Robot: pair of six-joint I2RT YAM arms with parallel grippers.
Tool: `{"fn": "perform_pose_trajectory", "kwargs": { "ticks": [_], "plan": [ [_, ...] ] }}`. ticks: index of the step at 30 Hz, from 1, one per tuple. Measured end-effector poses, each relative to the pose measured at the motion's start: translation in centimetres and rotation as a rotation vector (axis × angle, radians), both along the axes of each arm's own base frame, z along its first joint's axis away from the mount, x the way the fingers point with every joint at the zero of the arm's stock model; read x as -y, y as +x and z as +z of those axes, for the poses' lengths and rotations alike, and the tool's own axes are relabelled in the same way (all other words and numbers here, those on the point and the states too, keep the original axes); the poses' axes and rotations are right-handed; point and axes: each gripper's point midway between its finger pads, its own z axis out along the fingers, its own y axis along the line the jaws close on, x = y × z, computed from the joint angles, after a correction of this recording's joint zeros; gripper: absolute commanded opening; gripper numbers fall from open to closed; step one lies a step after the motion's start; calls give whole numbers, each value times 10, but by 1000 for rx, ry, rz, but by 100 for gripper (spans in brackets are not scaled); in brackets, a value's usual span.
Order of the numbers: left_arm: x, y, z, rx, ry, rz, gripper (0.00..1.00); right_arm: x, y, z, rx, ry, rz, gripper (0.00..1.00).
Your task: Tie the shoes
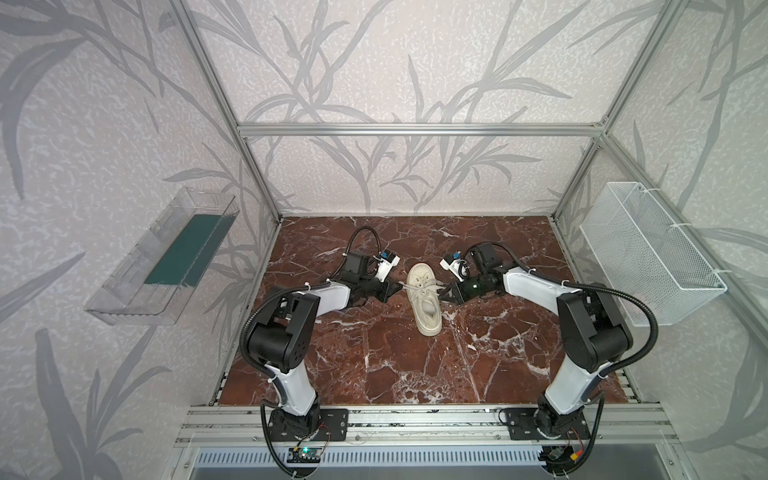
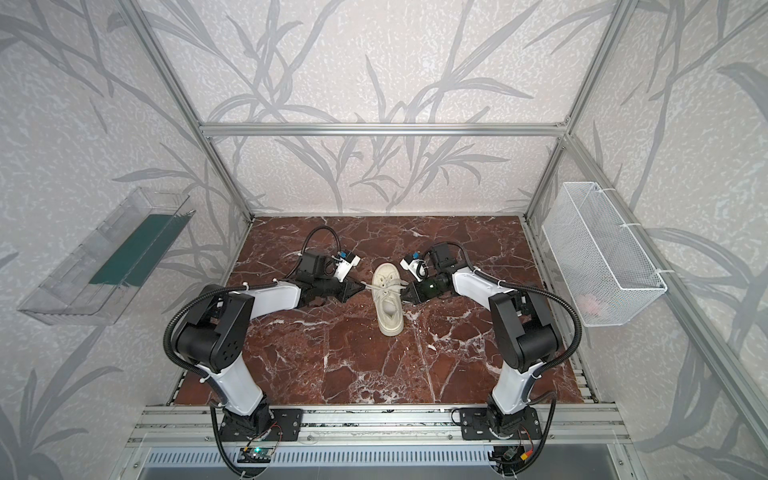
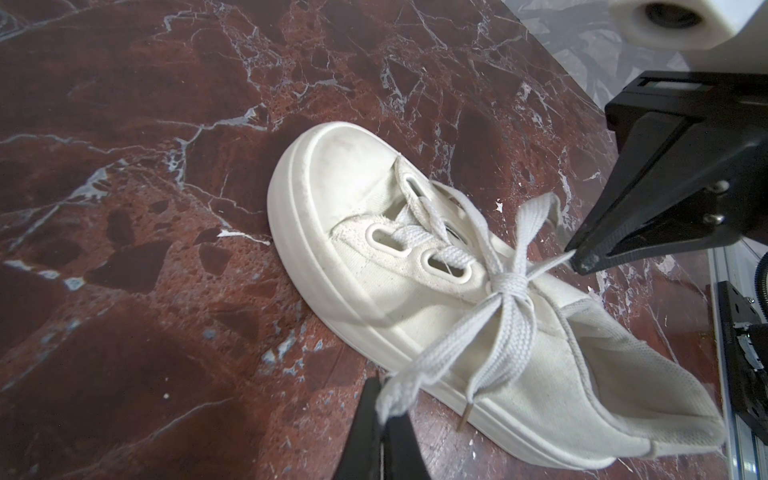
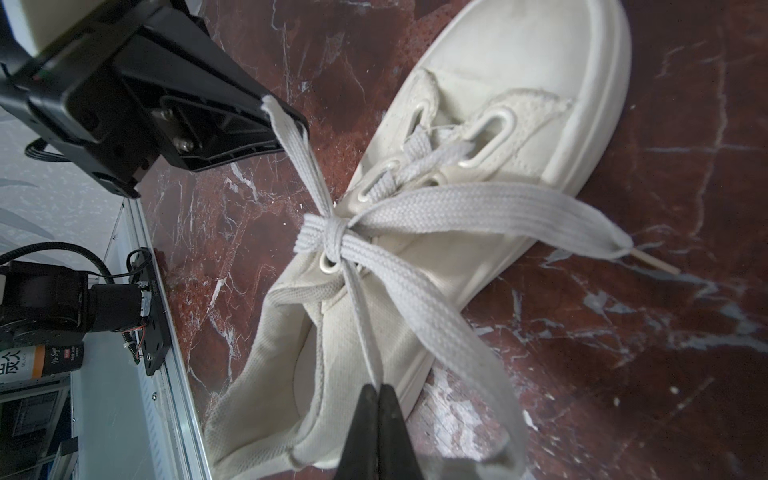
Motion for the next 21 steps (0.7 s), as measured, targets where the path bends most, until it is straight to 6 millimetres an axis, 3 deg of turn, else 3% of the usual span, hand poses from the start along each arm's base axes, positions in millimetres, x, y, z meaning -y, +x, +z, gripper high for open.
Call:
{"fn": "perform_pose_trajectory", "kwargs": {
  "ticks": [21],
  "plan": [
    [6, 3, -3, -23, -25, -22, 0, 8, -4, -5, -30, 18, -40, 0]
  ]
}}
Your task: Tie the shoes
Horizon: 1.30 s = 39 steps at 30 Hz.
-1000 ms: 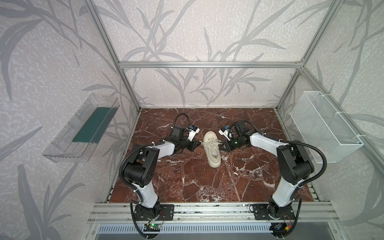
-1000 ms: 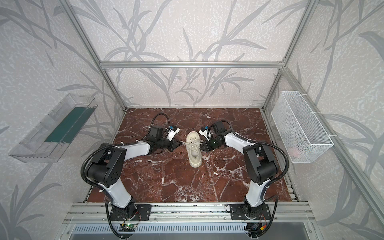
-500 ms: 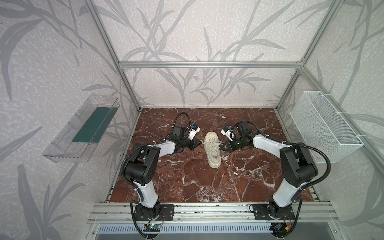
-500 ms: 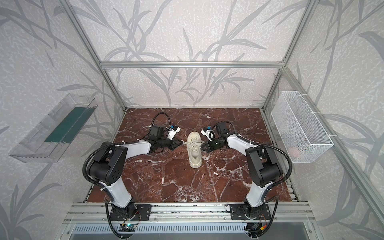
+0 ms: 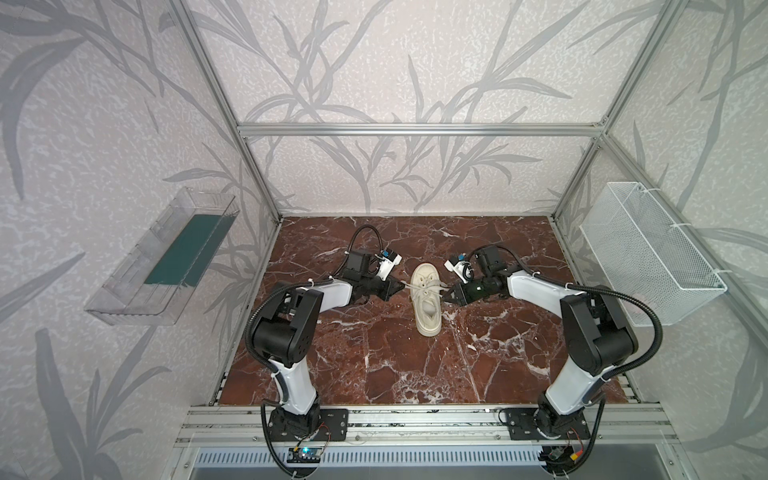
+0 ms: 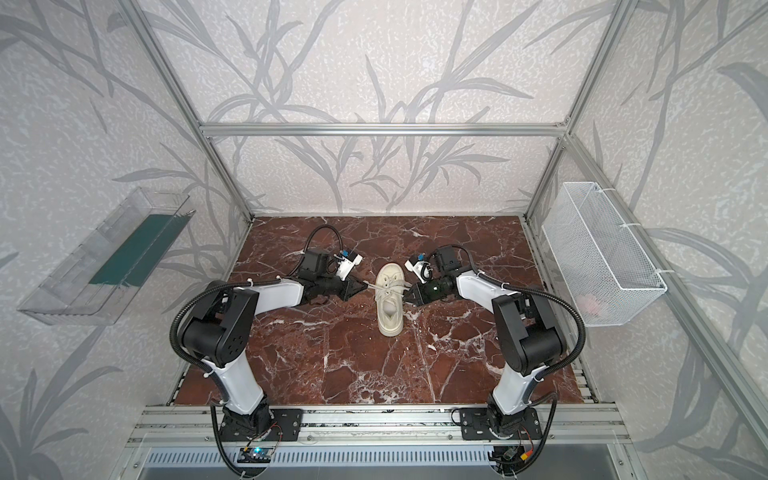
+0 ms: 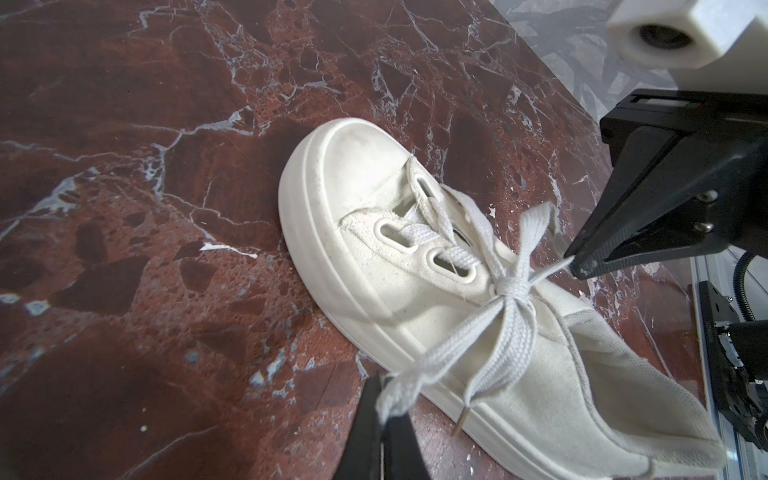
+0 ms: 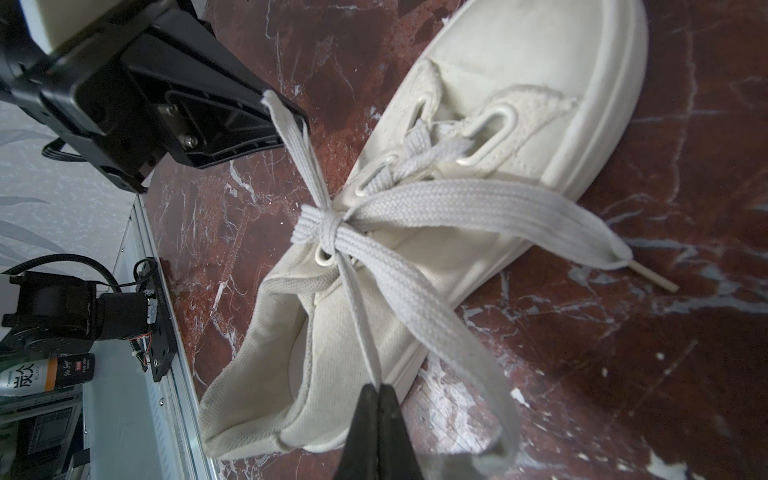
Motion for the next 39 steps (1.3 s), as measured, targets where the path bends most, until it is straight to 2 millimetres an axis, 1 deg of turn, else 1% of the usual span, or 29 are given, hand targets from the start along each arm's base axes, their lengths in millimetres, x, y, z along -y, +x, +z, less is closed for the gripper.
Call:
{"fn": "perform_pose_trajectory", "kwargs": {
  "ticks": [2, 3, 4, 5, 6, 7, 10, 13, 16, 22, 26, 30, 33, 36, 39],
  "plan": [
    [0, 0, 1, -3, -8, -1, 1, -2, -1, 2, -4, 13, 7, 0],
    [0, 0, 2, -4, -15, -2, 8, -3, -1, 4, -5, 21, 11, 5],
    [1, 0, 3, -6, -23, -3, 18, -4, -1, 6, -9, 28, 13, 16],
    [1, 1, 4, -6, -27, 3, 26, -4, -2, 7, -19, 31, 11, 24],
    [-2, 5, 5, 0, -29, 15, 34, -4, -3, 7, -31, 31, 11, 30],
    [-7, 9, 6, 0, -34, 35, 40, -2, -6, 6, -50, 28, 3, 34],
    [-18, 19, 10, 7, -49, 82, 52, 1, -10, 3, -84, 17, -7, 41],
    [-21, 23, 14, 19, -63, 103, 57, 2, -13, 1, -104, 9, -10, 43],
    [-22, 19, 17, 26, -69, 112, 58, 5, -16, 4, -110, 0, -14, 44],
    [-24, 9, 30, 59, -75, 120, 58, 7, -15, 28, -57, 6, -25, 44],
    [-25, -3, 36, 84, -64, 122, 59, 8, -11, 38, -35, 5, -42, 44],
    [-12, -20, 33, 102, -41, 77, 57, 9, -7, 41, -35, 0, -66, 43],
    [0, -31, 27, 107, -24, 30, 53, 8, -3, 44, -36, -1, -82, 42],
    [13, -37, 23, 121, -21, -11, 47, 2, 4, 50, -24, 3, -86, 41],
    [22, -41, 12, 110, -11, -40, 44, -8, 11, 53, -13, 4, -74, 40]
  ]
}}
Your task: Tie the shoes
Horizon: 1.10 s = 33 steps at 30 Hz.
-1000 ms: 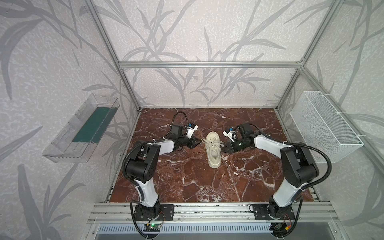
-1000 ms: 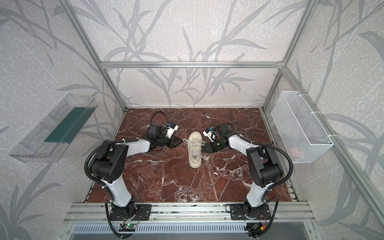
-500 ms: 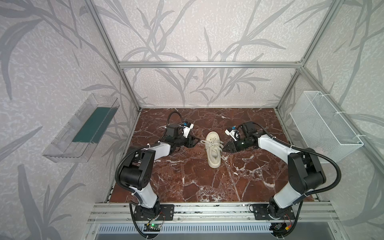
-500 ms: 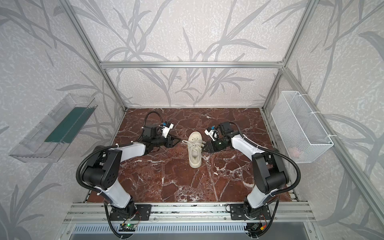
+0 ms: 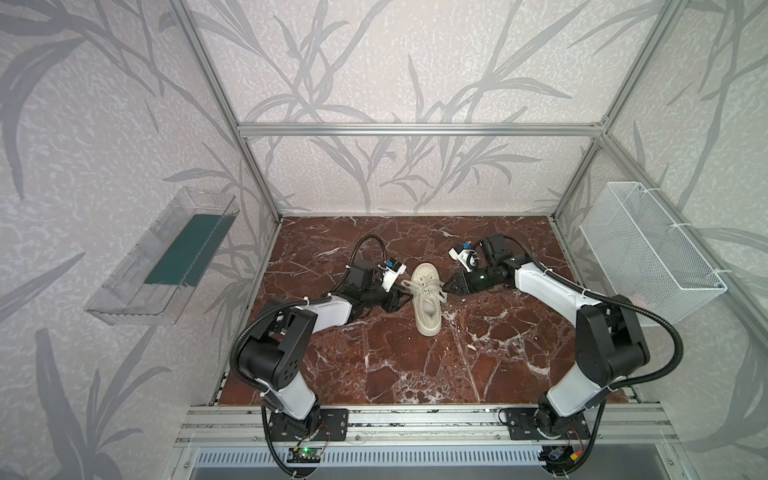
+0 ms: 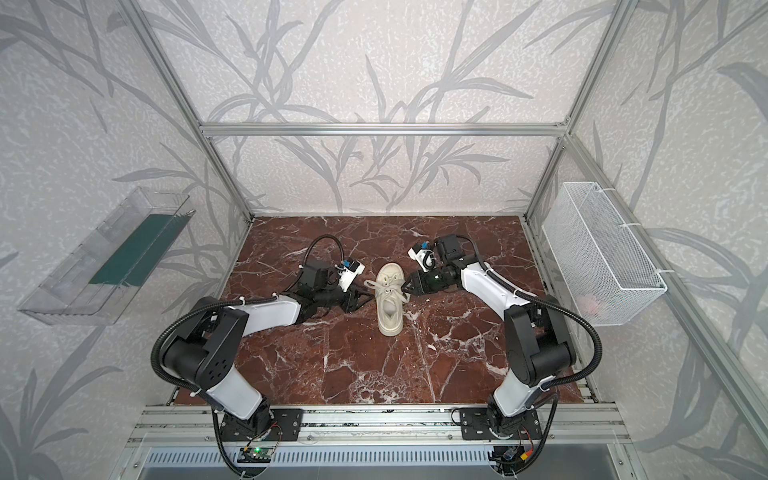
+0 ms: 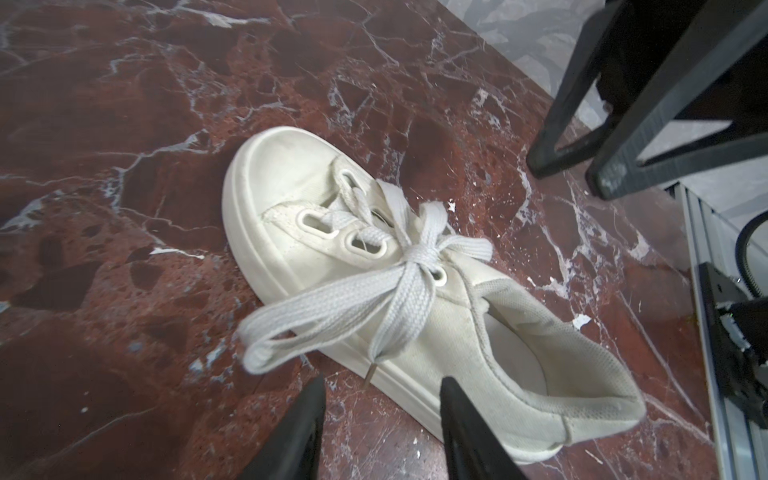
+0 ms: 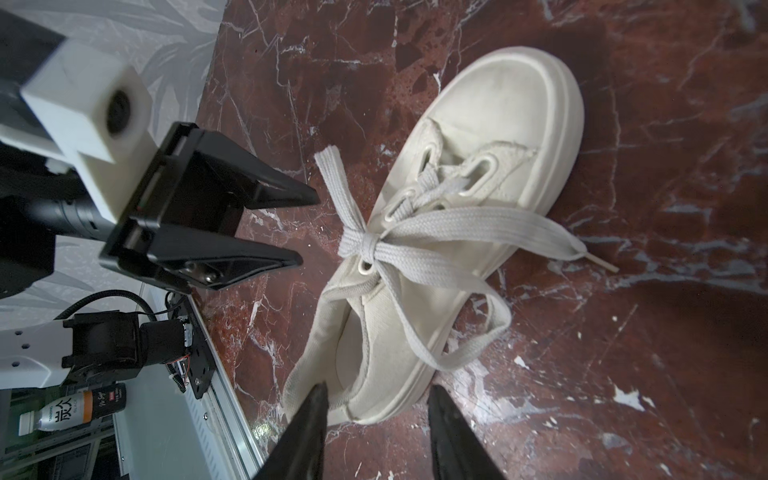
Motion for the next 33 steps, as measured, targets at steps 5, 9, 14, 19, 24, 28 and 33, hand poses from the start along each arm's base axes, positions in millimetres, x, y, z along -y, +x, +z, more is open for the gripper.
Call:
{"fn": "perform_pose_trajectory", "kwargs": {
  "ticks": [5, 9, 14, 19, 24, 28, 33],
  "plan": [
    [5, 4, -12, -17, 12, -6, 44, -17, 8, -6, -6, -11, 26, 39],
    [9, 8, -10, -9, 8, -11, 44, -28, 14, -14, -13, -39, 38, 39],
    [13, 12, -10, -4, 7, -22, 46, -41, 22, -21, -9, -71, 51, 38],
    [19, 12, -12, -11, 3, -41, 45, -48, 24, -25, -11, -96, 60, 38],
    [23, 10, -12, -14, -3, -57, 27, -52, 26, -27, -6, -119, 62, 38],
    [25, 9, -12, -14, -5, -63, 17, -53, 26, -35, -11, -143, 61, 38],
    [26, 9, -12, -16, -2, -62, 19, -51, 27, -43, -12, -173, 53, 37]
  ]
}}
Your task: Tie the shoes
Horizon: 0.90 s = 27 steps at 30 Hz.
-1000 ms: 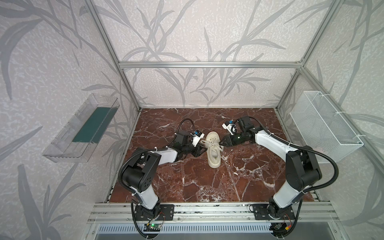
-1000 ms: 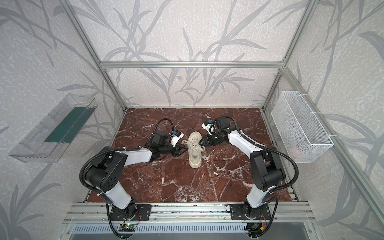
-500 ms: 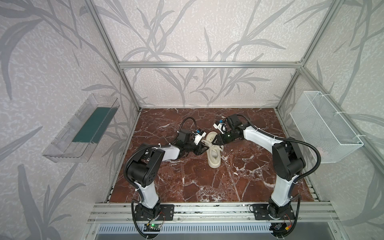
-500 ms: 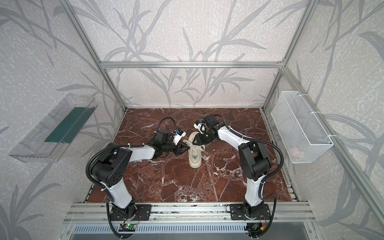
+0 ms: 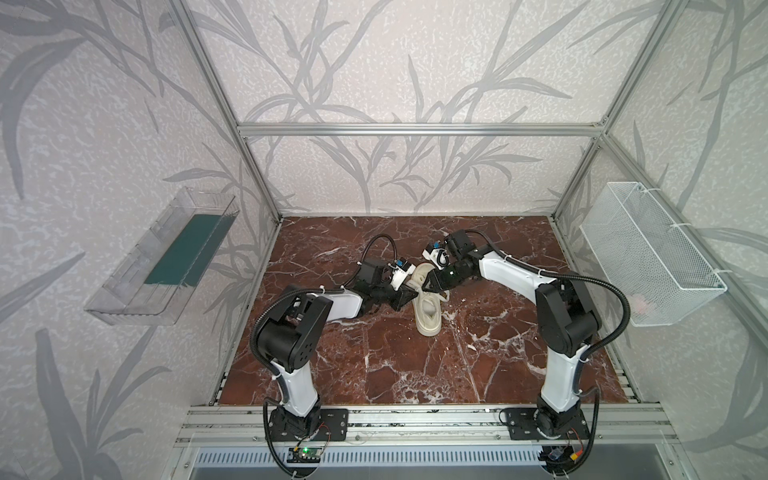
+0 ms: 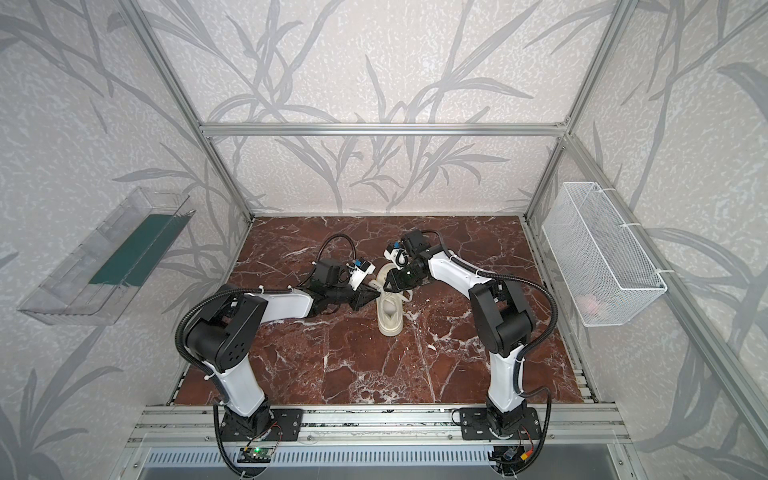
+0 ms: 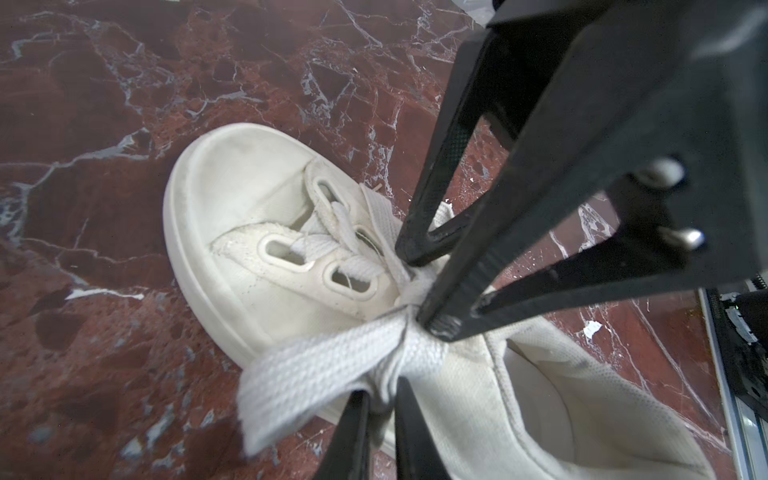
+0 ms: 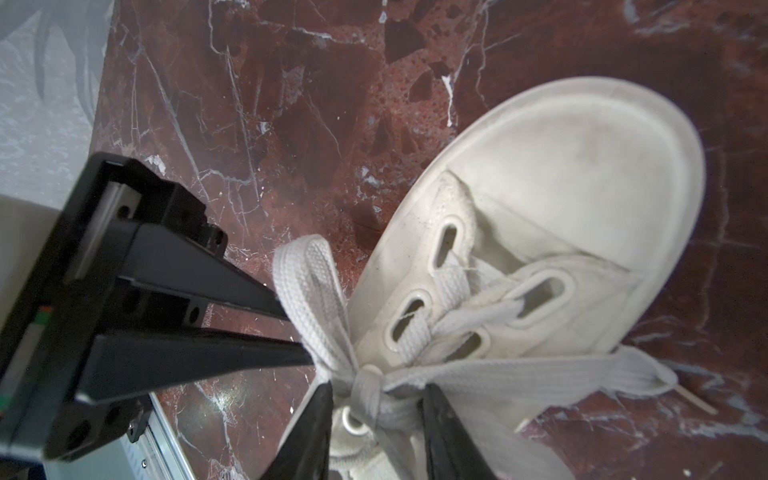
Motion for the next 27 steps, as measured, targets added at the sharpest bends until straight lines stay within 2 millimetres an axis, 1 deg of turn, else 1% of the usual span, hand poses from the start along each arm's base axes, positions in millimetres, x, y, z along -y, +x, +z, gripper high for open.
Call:
{"fn": "perform_pose_trajectory", "kwargs": {
  "ticks": [1, 2, 6, 11, 15, 18, 23, 25, 26, 27],
  "plan": [
    [0, 0, 0, -1, 1, 1, 25, 0, 0, 0, 2, -3, -1, 37],
    [0, 0, 0, 0, 2, 1, 29, 0, 0, -1, 4, -6, -2, 37],
    [-1, -1, 0, 0, 8, 5, 30, 0, 0, -1, 7, -12, -3, 37],
    [-5, -3, -3, -4, 25, 16, 38, 0, 0, -1, 7, -13, -3, 37],
    [-9, -7, -10, -23, 39, 23, 37, 0, 0, -1, 8, -12, -2, 36],
    [-10, -8, -13, -31, 45, 31, 30, 0, 0, -1, 8, -12, -2, 36],
    [-11, -8, -14, -35, 46, 37, 14, 0, 0, -1, 7, -13, -3, 36],
    [-11, -8, -14, -33, 47, 36, 5, 0, 0, -1, 8, -13, -2, 36],
    [-11, -8, -14, -35, 47, 37, 1, 0, 0, -1, 8, -13, -2, 36],
    [-11, -8, -14, -33, 50, 37, 0, 0, 0, -1, 7, -13, -3, 36]
  ]
}}
